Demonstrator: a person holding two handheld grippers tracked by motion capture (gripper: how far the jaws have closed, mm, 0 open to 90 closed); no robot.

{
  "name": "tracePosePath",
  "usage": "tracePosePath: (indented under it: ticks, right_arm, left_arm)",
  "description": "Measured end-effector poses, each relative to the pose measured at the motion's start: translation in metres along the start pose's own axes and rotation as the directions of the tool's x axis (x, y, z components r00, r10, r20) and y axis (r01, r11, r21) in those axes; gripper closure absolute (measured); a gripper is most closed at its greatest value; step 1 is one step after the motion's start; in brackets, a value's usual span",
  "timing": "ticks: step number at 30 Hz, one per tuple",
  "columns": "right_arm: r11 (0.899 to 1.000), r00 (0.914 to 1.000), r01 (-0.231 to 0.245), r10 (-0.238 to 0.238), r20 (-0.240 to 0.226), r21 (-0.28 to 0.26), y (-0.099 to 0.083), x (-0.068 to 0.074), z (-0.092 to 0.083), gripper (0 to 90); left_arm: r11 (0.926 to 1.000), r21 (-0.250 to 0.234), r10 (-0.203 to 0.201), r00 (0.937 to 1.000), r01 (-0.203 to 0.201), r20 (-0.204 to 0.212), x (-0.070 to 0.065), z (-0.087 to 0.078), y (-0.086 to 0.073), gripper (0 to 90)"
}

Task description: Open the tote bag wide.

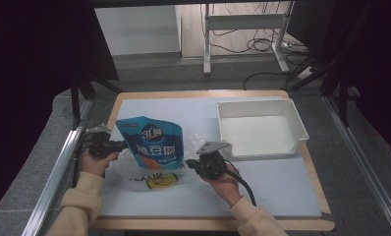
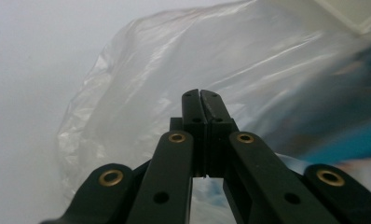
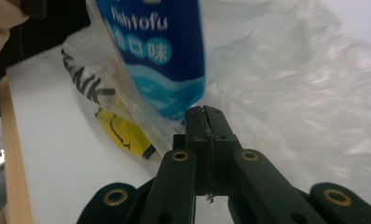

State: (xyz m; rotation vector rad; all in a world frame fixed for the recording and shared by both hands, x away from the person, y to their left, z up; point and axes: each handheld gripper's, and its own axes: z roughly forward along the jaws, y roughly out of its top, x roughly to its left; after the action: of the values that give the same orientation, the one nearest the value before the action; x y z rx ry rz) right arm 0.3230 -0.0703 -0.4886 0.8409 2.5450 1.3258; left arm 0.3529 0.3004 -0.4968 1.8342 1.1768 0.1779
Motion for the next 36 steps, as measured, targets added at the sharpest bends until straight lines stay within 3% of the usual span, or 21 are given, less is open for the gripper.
tracePosePath:
  ticks: [3,6,10,20,24,31,36]
  right_arm:
    - [1.000,1.0000,-0.001,0.001,0.001,0.017,-0.002,0.000,0.008,89.2]
    - [0.998,0.9999,0.004,-0.003,-0.014,0.055,-0.006,0.001,0.024,89.2]
    - [0.994,0.9990,0.015,-0.011,-0.042,0.105,-0.013,0.005,0.036,89.2]
    - [0.980,0.9946,0.047,-0.028,-0.099,0.193,-0.028,0.014,0.039,89.2]
    - [0.980,0.9936,0.056,-0.036,-0.107,0.191,-0.030,0.015,0.038,89.3]
    - [0.979,0.9927,0.062,-0.040,-0.113,0.195,-0.032,0.016,0.036,89.2]
    - [0.982,0.9920,0.070,-0.049,-0.116,0.176,-0.031,0.018,0.034,89.2]
  left_arm:
    - [0.9998,0.015,-0.014,0.9998,0.014,0.014,0.007,0.009,-0.001,90.0]
    - [0.9992,0.040,-0.003,0.9995,0.002,0.031,0.014,0.024,-0.004,90.0]
    - [0.9978,0.066,-0.003,0.9998,0.002,0.017,0.019,0.038,-0.004,90.0]
    - [0.9934,0.112,-0.022,0.9995,0.024,-0.024,0.037,0.063,-0.001,90.0]
    - [0.9921,0.122,-0.028,0.9990,0.032,-0.034,0.040,0.068,0.000,90.0]
    - [0.9948,0.094,-0.033,0.9970,0.039,-0.070,0.039,0.065,0.002,90.0]
    - [0.9991,-0.015,-0.040,0.9976,0.039,-0.057,0.036,0.032,0.009,90.0]
